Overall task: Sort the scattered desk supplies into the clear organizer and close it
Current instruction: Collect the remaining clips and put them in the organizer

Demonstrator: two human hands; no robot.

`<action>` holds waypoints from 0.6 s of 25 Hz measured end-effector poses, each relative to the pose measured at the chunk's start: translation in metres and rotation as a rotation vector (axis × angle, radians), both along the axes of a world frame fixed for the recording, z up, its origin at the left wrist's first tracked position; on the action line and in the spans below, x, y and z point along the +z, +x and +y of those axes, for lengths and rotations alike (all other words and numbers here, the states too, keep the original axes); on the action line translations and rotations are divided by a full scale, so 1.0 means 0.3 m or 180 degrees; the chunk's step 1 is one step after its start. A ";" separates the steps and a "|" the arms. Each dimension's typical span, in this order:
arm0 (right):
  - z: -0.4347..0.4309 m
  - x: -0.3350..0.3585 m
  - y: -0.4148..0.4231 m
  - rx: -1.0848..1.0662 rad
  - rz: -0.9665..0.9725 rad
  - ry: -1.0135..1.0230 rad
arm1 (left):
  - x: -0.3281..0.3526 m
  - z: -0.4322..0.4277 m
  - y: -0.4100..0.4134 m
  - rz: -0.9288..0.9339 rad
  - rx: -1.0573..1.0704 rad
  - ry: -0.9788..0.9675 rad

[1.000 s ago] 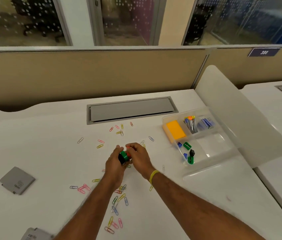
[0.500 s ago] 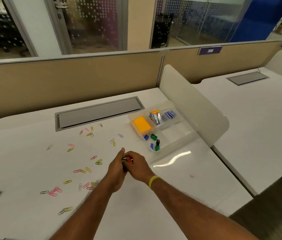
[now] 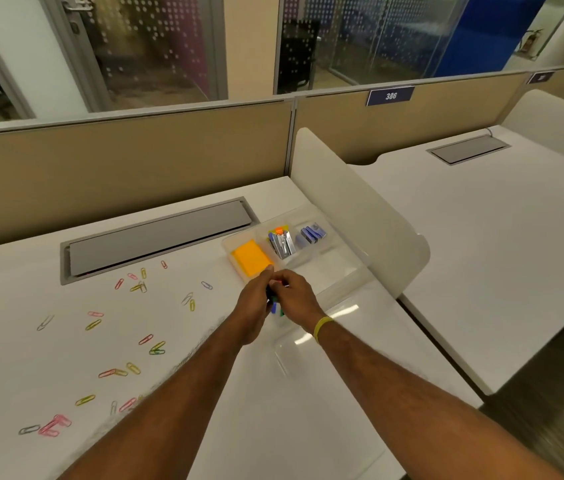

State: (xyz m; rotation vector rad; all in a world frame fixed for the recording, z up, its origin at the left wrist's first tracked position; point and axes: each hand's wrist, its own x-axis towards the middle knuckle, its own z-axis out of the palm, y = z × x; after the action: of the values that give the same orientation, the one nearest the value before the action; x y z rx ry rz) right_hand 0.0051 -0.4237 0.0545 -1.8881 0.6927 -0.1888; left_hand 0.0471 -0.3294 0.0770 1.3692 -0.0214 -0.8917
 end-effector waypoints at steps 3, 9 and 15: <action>-0.061 -0.003 0.025 0.0013 0.0069 0.0006 | -0.011 -0.050 0.042 -0.0086 -0.0097 0.0173; -0.128 -0.006 0.031 -0.0033 0.0086 -0.0225 | -0.049 -0.047 0.104 -0.0619 -0.0146 0.0623; -0.079 0.000 -0.015 0.0013 -0.0038 -0.0316 | -0.066 0.096 0.094 -0.1426 -0.0332 0.1039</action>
State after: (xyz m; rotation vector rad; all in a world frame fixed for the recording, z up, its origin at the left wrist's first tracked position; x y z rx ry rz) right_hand 0.0006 -0.4476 0.0545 -1.9813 0.6821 -0.2354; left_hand 0.0752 -0.3005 0.0572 1.8677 -0.3043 -0.6758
